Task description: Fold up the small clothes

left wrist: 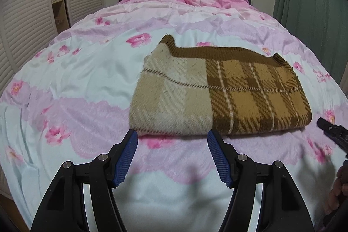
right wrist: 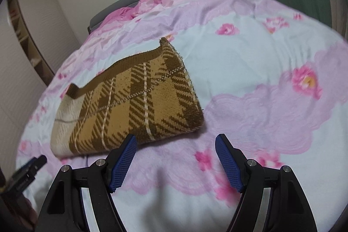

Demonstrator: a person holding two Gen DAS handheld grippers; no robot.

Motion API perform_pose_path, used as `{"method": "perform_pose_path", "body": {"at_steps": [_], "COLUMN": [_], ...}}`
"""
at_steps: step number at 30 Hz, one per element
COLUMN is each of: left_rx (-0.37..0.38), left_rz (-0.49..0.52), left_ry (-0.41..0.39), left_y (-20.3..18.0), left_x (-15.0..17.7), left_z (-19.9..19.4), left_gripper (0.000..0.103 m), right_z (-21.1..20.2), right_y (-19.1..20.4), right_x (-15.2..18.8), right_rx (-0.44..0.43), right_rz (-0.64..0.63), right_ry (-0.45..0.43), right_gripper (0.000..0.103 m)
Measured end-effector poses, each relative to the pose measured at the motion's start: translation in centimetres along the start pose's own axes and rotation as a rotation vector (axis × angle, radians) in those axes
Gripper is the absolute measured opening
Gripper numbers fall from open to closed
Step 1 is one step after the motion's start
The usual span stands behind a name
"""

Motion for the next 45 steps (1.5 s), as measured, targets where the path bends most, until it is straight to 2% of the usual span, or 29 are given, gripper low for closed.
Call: {"method": "perform_pose_path", "body": {"at_steps": [5,9,14,17,19,23,24,28,30,33,35,39,45], "left_rx": [-0.001,0.006,0.004,0.004,0.001,-0.003,-0.005,-0.009,-0.011,-0.008,-0.007,-0.023,-0.044], "left_rz": [0.021,0.019,0.028,0.023,0.017,0.002,0.0,-0.002,0.004,0.0,-0.009,-0.036,-0.093], "left_ry": [-0.027,-0.038,-0.038,-0.027,-0.024,-0.016,-0.015,-0.019,-0.023,-0.029,-0.033,-0.049,-0.06], "left_y": [-1.4,-2.3,-2.8,-2.8,-2.7,-2.4,-2.3,-2.2,-2.3,-2.2,-1.8,-0.1,3.2], "left_x": [-1.8,-3.0,-3.4,-3.4,-3.3,-3.3,-3.4,-3.5,-3.6,-3.6,-3.7,-4.2,-4.8], "left_z": [0.5,0.9,1.7,2.3,2.6,3.2,3.3,3.3,3.2,2.9,2.6,1.8,1.1], "left_gripper": [0.066,0.066,0.066,0.066,0.066,0.066,0.066,0.066,0.066,0.066,0.066,0.066,0.066], "right_z": [2.4,4.7,7.2,8.0,8.7,9.9,10.0,9.4,8.8,7.5,6.6,3.7,2.1], "right_y": [-1.0,-1.7,-2.1,-2.0,-1.6,-1.2,-1.3,-2.3,-2.4,-1.8,-1.1,2.5,10.4], "right_x": [-0.5,-0.3,0.2,-0.3,-0.7,-1.7,-1.9,-2.0,-2.0,-2.5,-3.2,-5.8,-8.0], "right_rx": [-0.055,-0.108,-0.175,-0.194,-0.205,-0.239,-0.247,-0.273,-0.288,-0.267,-0.236,-0.153,-0.154], "right_rz": [0.104,0.181,0.274,0.286,0.291,0.299,0.312,0.375,0.402,0.398,0.365,0.201,-0.04], "right_ry": [0.025,0.08,0.125,0.117,0.115,0.064,0.053,0.051,0.048,0.019,-0.007,-0.099,-0.167], "right_gripper": [0.075,0.075,0.075,0.076,0.082,0.083,0.081,0.057,0.052,0.046,0.042,0.029,0.022]}}
Point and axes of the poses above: each gripper's, at about its wrist camera, not at the fingertips, and z roughly the way its jaws point, y to its left, x to its underside, the point moved 8 cm from there along z, roughly the way its jaws point, and after that the axes turned 5 degrees about -x, right-handed, at the moved point
